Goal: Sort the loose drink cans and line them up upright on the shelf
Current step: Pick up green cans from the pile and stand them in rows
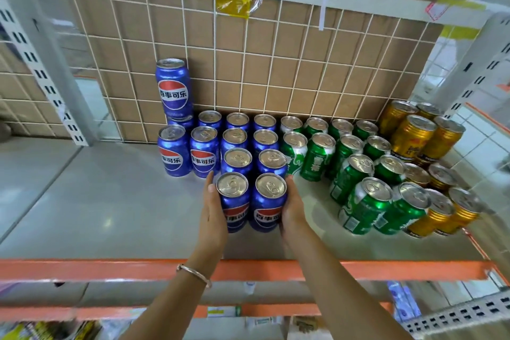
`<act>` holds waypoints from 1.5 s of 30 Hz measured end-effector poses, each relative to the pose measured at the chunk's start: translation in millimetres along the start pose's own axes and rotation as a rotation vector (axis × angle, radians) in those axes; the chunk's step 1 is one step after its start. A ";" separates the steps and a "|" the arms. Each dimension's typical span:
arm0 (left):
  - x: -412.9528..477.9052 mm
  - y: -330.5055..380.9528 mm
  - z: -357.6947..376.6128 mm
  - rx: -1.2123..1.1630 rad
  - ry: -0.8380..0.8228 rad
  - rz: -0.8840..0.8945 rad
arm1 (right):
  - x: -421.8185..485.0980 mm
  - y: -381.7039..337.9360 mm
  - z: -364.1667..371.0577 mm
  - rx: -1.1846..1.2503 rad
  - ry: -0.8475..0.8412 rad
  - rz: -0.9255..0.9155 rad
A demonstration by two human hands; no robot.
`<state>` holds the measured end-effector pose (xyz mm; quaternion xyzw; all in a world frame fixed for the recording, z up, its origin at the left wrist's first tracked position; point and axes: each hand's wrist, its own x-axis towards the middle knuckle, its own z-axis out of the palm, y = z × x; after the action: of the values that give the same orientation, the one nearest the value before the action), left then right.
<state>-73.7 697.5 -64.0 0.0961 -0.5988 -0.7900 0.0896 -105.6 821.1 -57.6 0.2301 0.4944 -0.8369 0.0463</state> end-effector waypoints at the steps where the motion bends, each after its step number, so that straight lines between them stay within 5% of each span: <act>1: 0.2 0.6 0.4 -0.005 0.010 -0.007 | 0.9 -1.2 0.6 0.007 0.001 0.005; 10: -1.4 -1.8 -2.8 0.044 -0.005 0.035 | -0.8 -4.3 -5.0 -0.129 -0.100 -0.051; 17: -29.7 -5.5 -12.4 0.248 0.019 0.010 | -20.0 16.5 -38.0 -0.472 0.022 -0.194; 23: -67.1 -32.4 -39.7 1.136 -0.046 0.259 | -45.5 28.7 -60.8 -0.961 0.014 -0.419; 28: -100.2 -46.7 -82.6 1.533 -0.197 0.365 | -87.8 93.3 -93.5 -1.572 -0.057 -0.748; 31: -119.1 -37.1 -95.9 1.666 -0.219 0.304 | -104.0 123.6 -99.6 -1.694 -0.033 -0.813; 42: -143.7 49.7 -234.3 1.613 -0.081 0.122 | -135.9 168.9 11.6 -1.775 -0.393 -1.046; 45: -165.8 83.0 -292.6 1.591 0.112 0.185 | -157.0 196.9 63.4 -1.950 -0.531 -1.071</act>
<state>164.4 446.0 -54.0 0.1206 -0.9825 -0.1097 0.0895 72.6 643.9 -123.0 -0.3282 0.9425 -0.0312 -0.0546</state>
